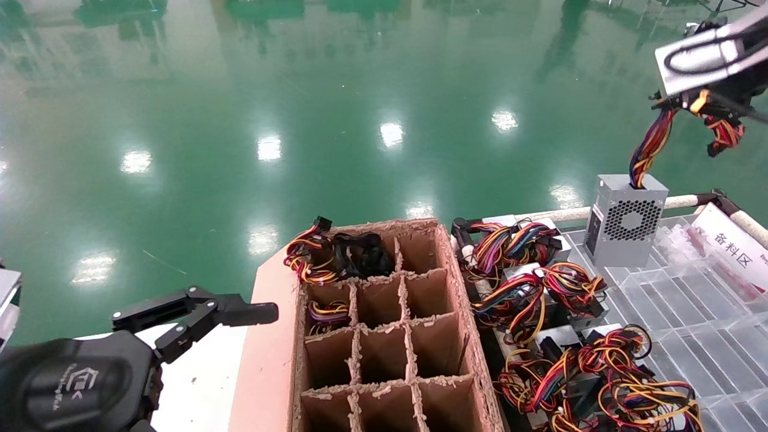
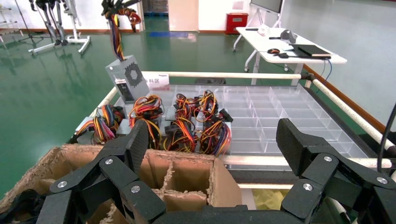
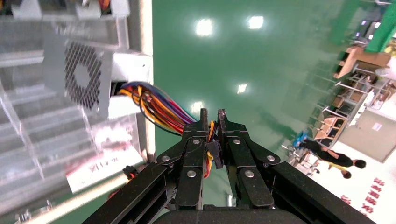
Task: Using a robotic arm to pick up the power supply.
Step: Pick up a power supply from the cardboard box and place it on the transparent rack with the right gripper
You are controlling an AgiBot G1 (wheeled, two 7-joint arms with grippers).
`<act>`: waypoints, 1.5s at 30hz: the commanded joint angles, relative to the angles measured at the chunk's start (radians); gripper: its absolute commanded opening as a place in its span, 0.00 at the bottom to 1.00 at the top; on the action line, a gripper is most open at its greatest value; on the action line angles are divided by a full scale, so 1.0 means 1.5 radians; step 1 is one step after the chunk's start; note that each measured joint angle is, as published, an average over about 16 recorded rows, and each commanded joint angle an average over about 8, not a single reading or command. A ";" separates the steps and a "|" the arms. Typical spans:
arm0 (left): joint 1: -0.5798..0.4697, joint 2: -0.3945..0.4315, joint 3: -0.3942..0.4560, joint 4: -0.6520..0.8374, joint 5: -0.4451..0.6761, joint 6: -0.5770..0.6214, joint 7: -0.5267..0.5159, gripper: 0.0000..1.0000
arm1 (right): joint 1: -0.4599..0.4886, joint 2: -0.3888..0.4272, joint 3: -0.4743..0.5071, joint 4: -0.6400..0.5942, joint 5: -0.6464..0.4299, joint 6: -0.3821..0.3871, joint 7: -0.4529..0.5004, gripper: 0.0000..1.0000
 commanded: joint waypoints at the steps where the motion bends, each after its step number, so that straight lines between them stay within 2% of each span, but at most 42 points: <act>1: 0.000 0.000 0.000 0.000 0.000 0.000 0.000 1.00 | -0.008 -0.005 -0.006 -0.001 -0.008 0.009 -0.013 0.00; 22: 0.000 0.000 0.000 0.000 0.000 0.000 0.000 1.00 | -0.085 -0.068 -0.020 -0.002 -0.028 0.112 -0.111 0.00; 45: 0.000 0.000 0.001 0.000 -0.001 0.000 0.000 1.00 | -0.167 -0.077 -0.003 -0.011 -0.003 0.217 -0.225 0.00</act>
